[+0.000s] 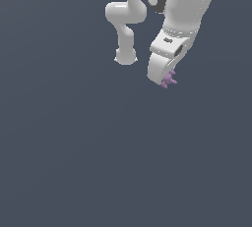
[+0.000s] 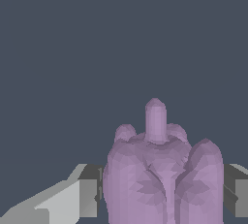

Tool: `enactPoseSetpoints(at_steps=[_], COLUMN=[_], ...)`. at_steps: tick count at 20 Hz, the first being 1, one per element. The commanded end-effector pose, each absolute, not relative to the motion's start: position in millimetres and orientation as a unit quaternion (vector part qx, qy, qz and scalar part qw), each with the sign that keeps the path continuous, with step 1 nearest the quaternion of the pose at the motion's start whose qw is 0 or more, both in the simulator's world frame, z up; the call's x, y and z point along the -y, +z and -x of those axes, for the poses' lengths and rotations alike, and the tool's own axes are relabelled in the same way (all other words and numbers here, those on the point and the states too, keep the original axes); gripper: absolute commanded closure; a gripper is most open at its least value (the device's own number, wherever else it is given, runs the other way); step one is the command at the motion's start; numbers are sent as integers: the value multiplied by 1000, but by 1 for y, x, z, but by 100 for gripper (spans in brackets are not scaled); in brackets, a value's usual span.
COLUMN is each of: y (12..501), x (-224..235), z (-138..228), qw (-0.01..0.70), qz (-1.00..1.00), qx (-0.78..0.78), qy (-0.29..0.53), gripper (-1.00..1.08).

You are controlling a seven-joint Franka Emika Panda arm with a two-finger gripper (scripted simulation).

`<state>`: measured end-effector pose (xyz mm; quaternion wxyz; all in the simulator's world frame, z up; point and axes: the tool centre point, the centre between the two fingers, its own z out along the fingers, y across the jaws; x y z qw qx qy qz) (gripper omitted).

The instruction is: Pick up the object and move it to a goal position.

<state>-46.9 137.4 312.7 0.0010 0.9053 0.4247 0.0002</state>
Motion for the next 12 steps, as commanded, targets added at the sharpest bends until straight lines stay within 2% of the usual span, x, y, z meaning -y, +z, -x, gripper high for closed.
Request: enactPoseSetpoints(at_steps=[1,12], y=[334,384], x=[-155,-199], z=[47,44], qw=[1,0], qz=[-906,-906], qx=[-424,-424], qy=[0,0], gripper=[108,108])
